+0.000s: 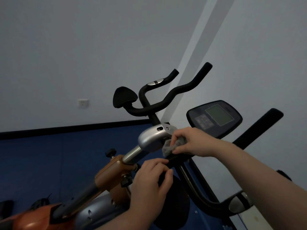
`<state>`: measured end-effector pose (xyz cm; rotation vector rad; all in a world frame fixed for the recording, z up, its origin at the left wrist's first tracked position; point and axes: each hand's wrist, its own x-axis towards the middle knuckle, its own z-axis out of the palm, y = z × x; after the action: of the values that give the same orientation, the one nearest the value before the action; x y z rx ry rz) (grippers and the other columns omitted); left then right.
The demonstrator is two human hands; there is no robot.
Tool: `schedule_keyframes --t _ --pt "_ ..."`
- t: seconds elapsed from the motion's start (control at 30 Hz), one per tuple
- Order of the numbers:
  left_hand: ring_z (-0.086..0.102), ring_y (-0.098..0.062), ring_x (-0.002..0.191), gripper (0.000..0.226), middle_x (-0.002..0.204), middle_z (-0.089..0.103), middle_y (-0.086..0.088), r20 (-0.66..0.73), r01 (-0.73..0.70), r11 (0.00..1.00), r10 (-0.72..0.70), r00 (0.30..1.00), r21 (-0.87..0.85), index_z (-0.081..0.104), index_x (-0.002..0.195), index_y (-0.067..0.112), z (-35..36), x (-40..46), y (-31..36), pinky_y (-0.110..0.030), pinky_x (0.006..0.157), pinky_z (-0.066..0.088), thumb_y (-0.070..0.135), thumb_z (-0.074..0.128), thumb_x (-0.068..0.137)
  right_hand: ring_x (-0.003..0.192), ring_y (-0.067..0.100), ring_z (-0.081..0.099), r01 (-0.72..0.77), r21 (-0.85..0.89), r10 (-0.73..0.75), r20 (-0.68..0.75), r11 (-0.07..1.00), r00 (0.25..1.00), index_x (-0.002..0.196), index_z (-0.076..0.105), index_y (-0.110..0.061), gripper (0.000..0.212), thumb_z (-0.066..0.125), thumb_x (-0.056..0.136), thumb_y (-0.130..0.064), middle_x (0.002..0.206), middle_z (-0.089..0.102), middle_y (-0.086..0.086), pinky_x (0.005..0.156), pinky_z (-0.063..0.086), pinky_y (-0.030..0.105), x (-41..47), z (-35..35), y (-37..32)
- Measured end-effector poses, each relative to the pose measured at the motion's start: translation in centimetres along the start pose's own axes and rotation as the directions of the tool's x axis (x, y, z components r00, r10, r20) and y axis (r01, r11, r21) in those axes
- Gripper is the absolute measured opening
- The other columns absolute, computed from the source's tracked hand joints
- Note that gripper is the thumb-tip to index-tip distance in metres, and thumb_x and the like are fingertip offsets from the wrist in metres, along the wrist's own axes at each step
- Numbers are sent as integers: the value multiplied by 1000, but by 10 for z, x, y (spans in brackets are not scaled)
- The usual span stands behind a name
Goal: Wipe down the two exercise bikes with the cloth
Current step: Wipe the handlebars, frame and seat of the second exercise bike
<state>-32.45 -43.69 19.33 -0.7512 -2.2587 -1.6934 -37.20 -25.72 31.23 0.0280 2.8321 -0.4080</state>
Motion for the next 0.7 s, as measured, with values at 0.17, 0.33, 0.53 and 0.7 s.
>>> schedule_keyframes --t 0.17,0.33,0.53,0.7 --pt "53 3 106 19 107 56 26 4 7 1000 -7 1000 14 61 80 31 0 3 -1 -25 84 47 42 49 90 85 4 55 44 51 -38 -108 998 993 75 56 -42 21 77 76 -40 89 59 -15 69 42 25 16 14 -8" --pt "53 2 104 20 105 57 24 0 5 1000 -5 1000 9 62 80 28 0 1 0 -17 84 43 41 49 89 91 13 56 42 -40 -49 -223 998 974 93 62 -33 18 72 81 -41 99 61 -8 79 45 31 12 18 -14" --pt "52 5 104 19 105 56 26 -7 1 1000 -1 1000 27 60 79 31 1 2 0 -14 81 42 42 49 90 87 8 57 -7 -37 5 -38 999 999 79 57 -44 16 73 78 -43 90 61 -13 71 44 26 -2 4 -8" --pt "51 5 103 20 105 56 25 2 15 999 -15 1000 40 60 80 30 1 1 -2 -13 82 41 42 48 90 91 15 56 2 -114 -28 -231 993 973 87 60 -36 16 72 78 -42 95 55 -12 76 44 33 26 31 -22"
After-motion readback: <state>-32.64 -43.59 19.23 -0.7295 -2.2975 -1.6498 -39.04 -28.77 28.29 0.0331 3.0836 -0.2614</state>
